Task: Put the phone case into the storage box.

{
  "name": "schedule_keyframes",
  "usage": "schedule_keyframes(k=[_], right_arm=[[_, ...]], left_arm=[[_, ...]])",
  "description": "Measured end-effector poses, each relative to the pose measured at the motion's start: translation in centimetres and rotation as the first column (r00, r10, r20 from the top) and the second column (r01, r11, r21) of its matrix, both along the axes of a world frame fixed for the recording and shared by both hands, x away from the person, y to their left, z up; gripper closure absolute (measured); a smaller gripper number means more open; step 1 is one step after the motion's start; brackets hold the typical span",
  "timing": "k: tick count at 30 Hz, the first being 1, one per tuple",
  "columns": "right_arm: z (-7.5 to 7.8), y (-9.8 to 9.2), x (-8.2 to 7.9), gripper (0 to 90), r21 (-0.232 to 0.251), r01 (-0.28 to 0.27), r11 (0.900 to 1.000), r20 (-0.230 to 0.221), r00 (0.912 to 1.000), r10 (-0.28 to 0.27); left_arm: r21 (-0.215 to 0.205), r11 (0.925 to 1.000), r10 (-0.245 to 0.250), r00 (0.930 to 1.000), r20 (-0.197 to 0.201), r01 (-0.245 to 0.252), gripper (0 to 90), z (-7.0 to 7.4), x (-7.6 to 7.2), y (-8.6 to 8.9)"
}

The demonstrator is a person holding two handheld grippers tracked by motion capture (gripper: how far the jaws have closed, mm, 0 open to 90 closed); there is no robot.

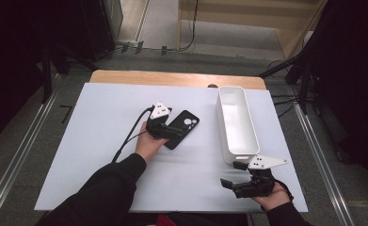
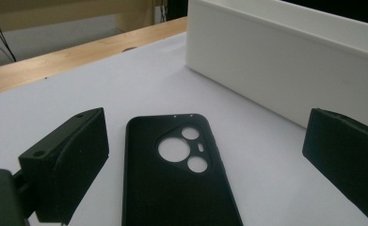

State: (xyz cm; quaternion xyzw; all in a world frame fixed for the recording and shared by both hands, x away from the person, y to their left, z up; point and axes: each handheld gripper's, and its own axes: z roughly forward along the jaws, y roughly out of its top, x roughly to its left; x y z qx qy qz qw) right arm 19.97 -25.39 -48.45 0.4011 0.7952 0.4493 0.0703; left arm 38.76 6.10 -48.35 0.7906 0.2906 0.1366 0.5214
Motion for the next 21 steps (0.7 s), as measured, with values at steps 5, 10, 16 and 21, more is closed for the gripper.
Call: schedule_keyframes(k=[5,10,16,21], right_arm=[[0.0,0.1,0.0,13.2,0.002,-0.003,1.0,-0.005,1.0,0.003],[0.0,0.1,0.0,13.2,-0.009,-0.008,1.0,0.0,1.0,0.008],[0.0,0.1,-0.1,13.2,-0.007,-0.005,1.0,-0.003,1.0,0.005],[0.0,0.1,-0.1,13.2,-0.005,-0.008,1.0,-0.003,1.0,0.008]], left_arm=[[-0.003,1.0,0.004,1.0,-0.008,-0.004,0.7,-0.7,0.1,0.0],[0.023,0.9997,-0.008,0.9999,-0.014,0.008,0.7,-1.2,-0.1,-0.3],[0.065,0.9978,-0.009,0.9995,-0.03,0.011,0.7,-2.0,-0.1,-0.7],[0.094,0.9956,0.008,0.9988,-0.049,-0.004,0.7,-2.4,0.0,-0.8]])
